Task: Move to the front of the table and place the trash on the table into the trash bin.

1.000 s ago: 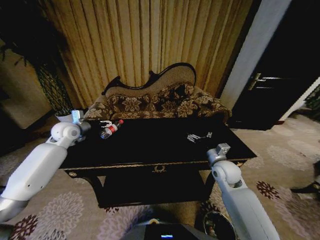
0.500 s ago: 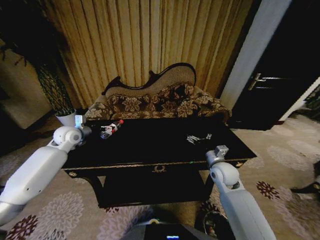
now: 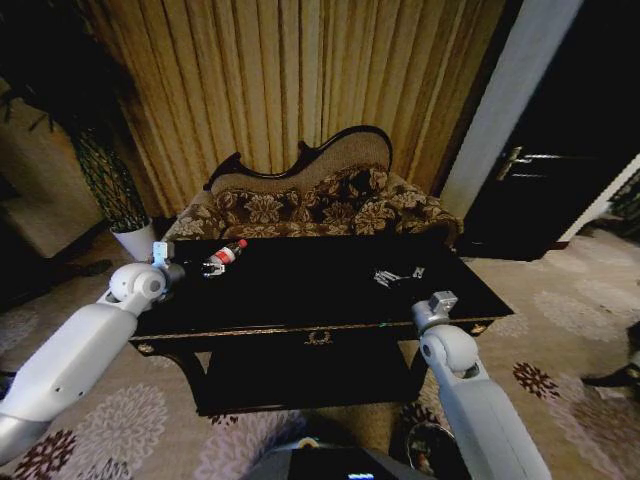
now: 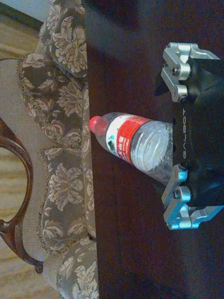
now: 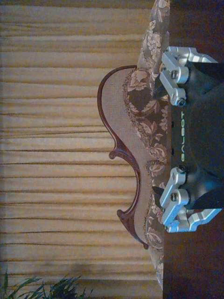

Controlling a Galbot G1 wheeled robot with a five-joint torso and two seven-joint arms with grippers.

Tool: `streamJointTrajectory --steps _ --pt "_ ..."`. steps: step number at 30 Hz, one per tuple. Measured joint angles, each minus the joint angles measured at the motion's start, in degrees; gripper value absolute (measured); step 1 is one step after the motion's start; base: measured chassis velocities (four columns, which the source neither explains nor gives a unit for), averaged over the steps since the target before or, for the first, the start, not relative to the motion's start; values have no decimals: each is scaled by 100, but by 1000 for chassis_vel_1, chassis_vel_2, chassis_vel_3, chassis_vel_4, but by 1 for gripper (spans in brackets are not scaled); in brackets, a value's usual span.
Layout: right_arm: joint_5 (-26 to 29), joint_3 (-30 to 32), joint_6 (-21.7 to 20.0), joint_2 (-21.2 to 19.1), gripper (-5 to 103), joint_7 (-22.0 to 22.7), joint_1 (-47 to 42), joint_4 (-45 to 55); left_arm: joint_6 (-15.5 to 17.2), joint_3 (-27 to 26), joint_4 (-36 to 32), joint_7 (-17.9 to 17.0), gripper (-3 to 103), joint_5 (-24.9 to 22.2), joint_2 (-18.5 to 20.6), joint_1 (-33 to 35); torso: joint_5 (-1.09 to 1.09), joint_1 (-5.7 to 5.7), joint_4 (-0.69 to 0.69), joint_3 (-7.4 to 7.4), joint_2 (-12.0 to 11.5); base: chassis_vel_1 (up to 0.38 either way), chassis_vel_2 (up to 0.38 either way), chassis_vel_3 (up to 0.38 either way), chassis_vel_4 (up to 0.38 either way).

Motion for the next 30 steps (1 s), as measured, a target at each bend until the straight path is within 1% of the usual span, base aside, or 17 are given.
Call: streamJointTrajectory --steps 4,5,6,8,9,10,11,13,14,15,16,18,20,23,28,29,30 --pt "-38 -17 2 26 100 0 2 -19 -1 0 5 -2 100 -4 -3 1 0 0 1 0 0 0 0 0 0" --pt "-58 -20 3 37 100 0 3 -30 -1 0 11 -2 97 -5 -2 0 0 0 0 0 0 0 0 0 0" --pt "-80 -22 9 48 100 0 3 -47 -2 -7 19 -3 89 -8 1 7 0 0 0 0 0 0 0 0 0" --pt "-97 -22 16 53 100 0 3 -60 -2 -20 20 -3 89 -9 2 22 0 0 0 0 0 0 0 0 0" --pt "-119 -23 30 57 100 0 3 -79 -2 -40 20 -6 84 -9 1 45 0 0 0 0 0 0 0 0 0" --pt "-119 -23 30 57 100 0 3 -79 -2 -40 20 -6 84 -9 1 45 0 0 0 0 0 0 0 0 0" --pt "-152 -26 63 57 100 0 14 -112 -2 -69 5 -18 74 -9 -2 82 0 0 0 0 0 0 0 0 0" --pt "-169 -30 74 53 100 0 26 -126 -3 -84 -8 -19 74 -10 -4 101 0 0 0 0 0 0 0 0 0" --pt "-179 -36 81 45 100 0 41 -132 -6 -101 -22 -20 68 -10 -8 117 0 0 1 0 0 0 0 0 0" --pt "-179 -36 81 45 100 0 41 -132 -6 -101 -22 -20 68 -10 -8 117 0 0 1 0 0 0 0 0 0" --pt "-181 -44 85 36 100 0 58 -133 -8 -112 -32 -21 57 -11 -12 127 1 0 1 0 0 0 0 0 0" --pt "-183 -46 86 31 100 0 68 -133 -9 -121 -40 -22 57 -12 -14 133 1 0 1 0 0 0 0 0 0" --pt "-183 -48 92 30 100 0 73 -133 -9 -142 -51 -16 47 -16 -14 146 0 0 0 0 0 0 0 0 0" --pt "-184 -39 102 30 100 0 63 -132 -8 -190 -69 -15 42 -19 -14 182 0 0 0 0 0 0 0 0 0" --pt "-191 -21 111 46 100 0 42 -132 -23 -332 -139 42 40 -1 -40 272 0 0 0 0 0 0 0 0 0" --pt "-192 -19 112 55 100 0 33 -129 -132 -382 -175 129 40 87 -47 329 0 0 0 0 0 0 0 0 0" --pt "-192 -18 112 66 100 0 16 -102 -392 -466 -249 359 40 317 -46 425 0 0 0 0 0 0 0 0 0"
